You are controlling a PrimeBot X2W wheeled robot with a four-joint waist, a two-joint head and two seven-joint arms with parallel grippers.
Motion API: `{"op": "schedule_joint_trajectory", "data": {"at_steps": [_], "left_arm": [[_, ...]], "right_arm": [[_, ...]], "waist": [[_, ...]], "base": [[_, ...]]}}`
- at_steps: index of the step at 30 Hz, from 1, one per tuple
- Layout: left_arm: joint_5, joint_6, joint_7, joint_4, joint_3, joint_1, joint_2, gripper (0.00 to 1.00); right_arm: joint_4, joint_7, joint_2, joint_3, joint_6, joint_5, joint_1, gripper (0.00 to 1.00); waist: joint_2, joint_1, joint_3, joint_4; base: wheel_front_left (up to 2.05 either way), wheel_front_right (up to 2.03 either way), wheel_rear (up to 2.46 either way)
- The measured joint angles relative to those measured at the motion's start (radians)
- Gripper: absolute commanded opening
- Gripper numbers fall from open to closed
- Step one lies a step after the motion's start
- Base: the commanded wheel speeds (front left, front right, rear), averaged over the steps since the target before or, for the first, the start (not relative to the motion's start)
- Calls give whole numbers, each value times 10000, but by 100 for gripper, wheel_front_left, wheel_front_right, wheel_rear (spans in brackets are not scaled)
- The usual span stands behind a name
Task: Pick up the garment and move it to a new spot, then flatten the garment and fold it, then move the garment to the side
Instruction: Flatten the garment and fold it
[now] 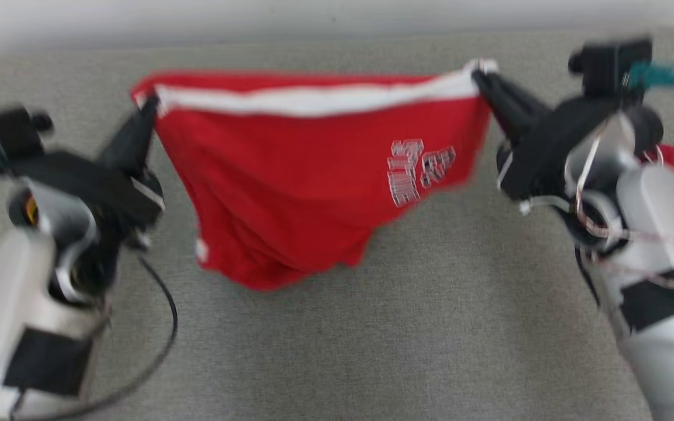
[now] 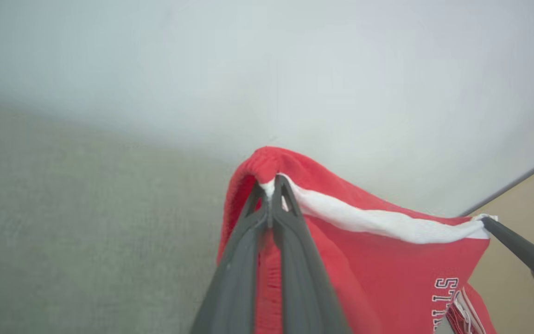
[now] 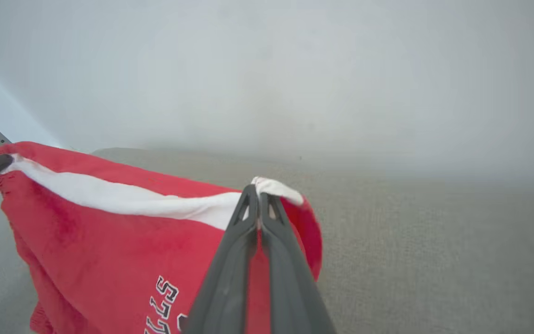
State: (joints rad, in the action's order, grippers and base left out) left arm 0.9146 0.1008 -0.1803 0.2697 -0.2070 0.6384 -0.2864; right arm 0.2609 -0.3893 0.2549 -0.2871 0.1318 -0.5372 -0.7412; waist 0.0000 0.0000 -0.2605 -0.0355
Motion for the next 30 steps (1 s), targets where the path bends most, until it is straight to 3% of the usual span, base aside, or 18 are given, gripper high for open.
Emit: {"op": "schedule_joint_trajectory", "data": {"at_steps": [5,11,17,24,30], "left_arm": [[153,-278,-255,516,395,2403,8,0],[-240,-577,286,899,644,5283,8,0],[-627,-717,1770,1350,1197,7936,96,0],[-803,-384,3110,1801,1471,9527,211,0],[-792,-36,3590,2399,1400,10132,307,0]], "right_arm": [[767,4,353,-803,0,-119,-2332,0],[1845,1104,422,-1003,0,257,-5381,0],[3070,3367,23,311,8,1150,-8138,0],[4155,5641,-456,1860,61,2447,-9825,0],[4824,6220,-759,2362,61,3482,-10429,0]], "waist": [[1,1,-639,-209],[1,1,-1750,-441],[2,3,-3207,-724],[3,5,-4358,-1051],[1,1,-4953,-1306]], "base": [[0,0,0],[0,0,0],[0,0,0],[0,0,0],[0,0,0]]}}
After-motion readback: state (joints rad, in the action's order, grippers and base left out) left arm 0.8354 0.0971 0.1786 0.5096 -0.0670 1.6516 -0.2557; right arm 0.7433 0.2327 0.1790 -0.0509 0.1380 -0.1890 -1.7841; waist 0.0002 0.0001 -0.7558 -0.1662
